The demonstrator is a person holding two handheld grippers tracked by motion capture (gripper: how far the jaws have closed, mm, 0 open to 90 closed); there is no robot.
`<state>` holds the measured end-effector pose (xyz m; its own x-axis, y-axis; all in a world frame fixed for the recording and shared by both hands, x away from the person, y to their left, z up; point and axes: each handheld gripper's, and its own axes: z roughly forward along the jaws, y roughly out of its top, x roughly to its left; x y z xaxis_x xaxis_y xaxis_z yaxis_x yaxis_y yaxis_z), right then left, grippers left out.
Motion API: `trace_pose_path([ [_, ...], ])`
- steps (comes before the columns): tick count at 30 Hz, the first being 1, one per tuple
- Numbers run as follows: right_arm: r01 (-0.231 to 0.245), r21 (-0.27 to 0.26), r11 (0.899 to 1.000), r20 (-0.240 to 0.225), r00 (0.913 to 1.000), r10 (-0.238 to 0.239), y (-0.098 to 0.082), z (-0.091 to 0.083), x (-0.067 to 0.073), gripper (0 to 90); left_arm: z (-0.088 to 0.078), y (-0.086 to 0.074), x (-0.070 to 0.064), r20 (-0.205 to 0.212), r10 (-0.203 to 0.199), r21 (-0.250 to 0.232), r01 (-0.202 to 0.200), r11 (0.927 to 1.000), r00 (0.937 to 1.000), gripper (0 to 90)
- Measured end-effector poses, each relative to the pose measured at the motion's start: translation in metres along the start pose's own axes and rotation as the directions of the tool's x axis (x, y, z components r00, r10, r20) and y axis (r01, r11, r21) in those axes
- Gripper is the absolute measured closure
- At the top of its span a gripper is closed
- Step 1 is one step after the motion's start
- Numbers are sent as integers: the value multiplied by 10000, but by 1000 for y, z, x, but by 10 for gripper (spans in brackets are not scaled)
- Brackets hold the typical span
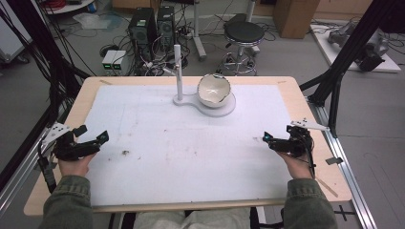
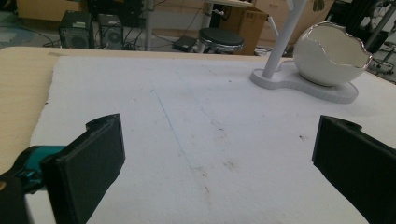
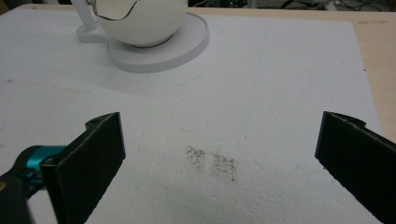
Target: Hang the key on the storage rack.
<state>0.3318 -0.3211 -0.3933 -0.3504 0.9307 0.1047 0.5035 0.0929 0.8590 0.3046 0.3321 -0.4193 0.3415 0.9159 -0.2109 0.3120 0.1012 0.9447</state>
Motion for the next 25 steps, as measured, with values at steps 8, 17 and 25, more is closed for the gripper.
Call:
trace_pose_path([
  [8, 350, -301, 9989, 409, 9986, -338, -10, 1, 5, 6, 0, 0, 0, 21, 29, 39, -29, 10000, 10000, 29],
  [17, 628, -607, 9962, 736, 9956, -582, -15, 4, 9, 6, 0, -1, 1, 55, -24, 51, 24, 10000, 10000, 29],
  [25, 1042, -1843, 9773, 1381, 9872, -792, -13, -12, 12, 6, 1, -1, 0, 85, 13, 68, -14, 10000, 10000, 29],
])
